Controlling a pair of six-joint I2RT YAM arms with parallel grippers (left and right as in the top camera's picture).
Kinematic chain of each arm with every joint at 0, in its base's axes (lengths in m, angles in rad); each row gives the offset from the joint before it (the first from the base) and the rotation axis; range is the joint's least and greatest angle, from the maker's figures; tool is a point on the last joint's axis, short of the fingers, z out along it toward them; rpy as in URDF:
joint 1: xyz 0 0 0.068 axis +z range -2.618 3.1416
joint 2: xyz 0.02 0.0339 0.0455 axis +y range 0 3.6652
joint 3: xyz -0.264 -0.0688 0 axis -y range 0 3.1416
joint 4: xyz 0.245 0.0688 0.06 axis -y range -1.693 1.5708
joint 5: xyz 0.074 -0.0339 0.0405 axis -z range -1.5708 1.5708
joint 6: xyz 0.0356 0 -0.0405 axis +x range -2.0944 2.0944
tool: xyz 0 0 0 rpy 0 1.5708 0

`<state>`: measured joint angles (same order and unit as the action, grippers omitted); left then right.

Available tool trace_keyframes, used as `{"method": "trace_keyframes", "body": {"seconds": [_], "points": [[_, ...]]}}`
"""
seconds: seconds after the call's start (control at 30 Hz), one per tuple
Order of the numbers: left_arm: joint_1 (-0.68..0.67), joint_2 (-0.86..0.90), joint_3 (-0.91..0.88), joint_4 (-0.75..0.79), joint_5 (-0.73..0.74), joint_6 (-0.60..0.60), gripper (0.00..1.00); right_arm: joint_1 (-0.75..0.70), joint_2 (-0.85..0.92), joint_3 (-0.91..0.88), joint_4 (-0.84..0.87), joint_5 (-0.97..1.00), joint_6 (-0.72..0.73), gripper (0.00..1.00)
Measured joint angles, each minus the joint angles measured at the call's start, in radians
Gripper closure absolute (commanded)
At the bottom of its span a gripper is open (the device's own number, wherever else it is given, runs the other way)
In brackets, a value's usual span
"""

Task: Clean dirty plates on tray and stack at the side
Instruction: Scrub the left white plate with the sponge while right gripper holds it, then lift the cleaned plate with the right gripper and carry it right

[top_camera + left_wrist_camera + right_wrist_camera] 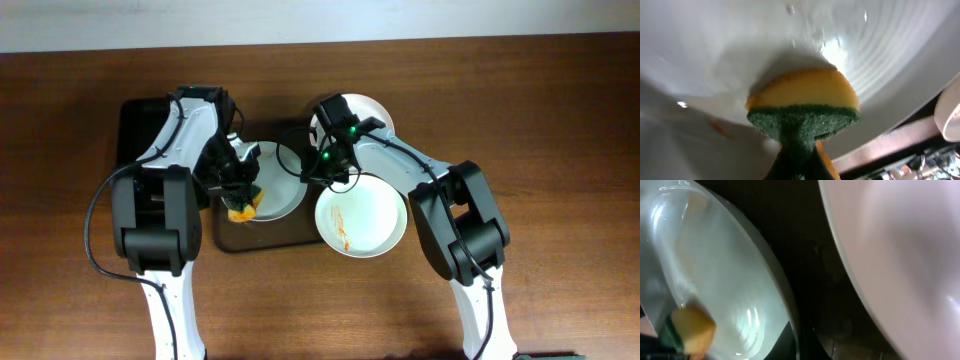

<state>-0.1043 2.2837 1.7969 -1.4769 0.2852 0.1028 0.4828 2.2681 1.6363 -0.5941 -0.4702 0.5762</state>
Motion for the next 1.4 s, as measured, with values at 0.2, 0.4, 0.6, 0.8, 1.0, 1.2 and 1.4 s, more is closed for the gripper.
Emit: {"method": "trace_keyframes", "body": {"seconds": [0.2, 0.4, 0.6, 0.8, 1.0, 1.2, 1.4], "points": [[-0.001, 0.000, -0.001, -0.068, -0.059, 0.009, 0.99, 0.000, 0.000, 0.000, 0.000, 0.000, -0.001, 0.96], [-0.005, 0.000, -0.005, 0.116, -0.232, -0.132, 0.99, 0.000, 0.000, 0.000, -0.003, 0.000, 0.005, 0.96], [-0.010, 0.000, -0.006, 0.249, -0.292, -0.220, 0.99, 0.000, 0.000, 0.000, -0.003, 0.000, 0.025, 0.96], [-0.037, -0.006, -0.006, 0.432, -0.328, -0.254, 0.99, -0.015, 0.000, 0.001, -0.003, 0.002, 0.053, 0.96], [-0.083, -0.006, 0.006, 0.492, -0.371, -0.258, 0.99, -0.021, 0.000, 0.005, -0.015, 0.009, 0.055, 0.96], [-0.084, -0.006, 0.126, 0.496, -0.302, -0.259, 0.99, -0.021, 0.000, 0.006, -0.034, 0.008, 0.042, 0.96], [-0.028, -0.006, 0.193, 0.488, -0.279, -0.262, 0.99, -0.019, 0.000, 0.006, -0.045, 0.000, -0.006, 0.96]]}}
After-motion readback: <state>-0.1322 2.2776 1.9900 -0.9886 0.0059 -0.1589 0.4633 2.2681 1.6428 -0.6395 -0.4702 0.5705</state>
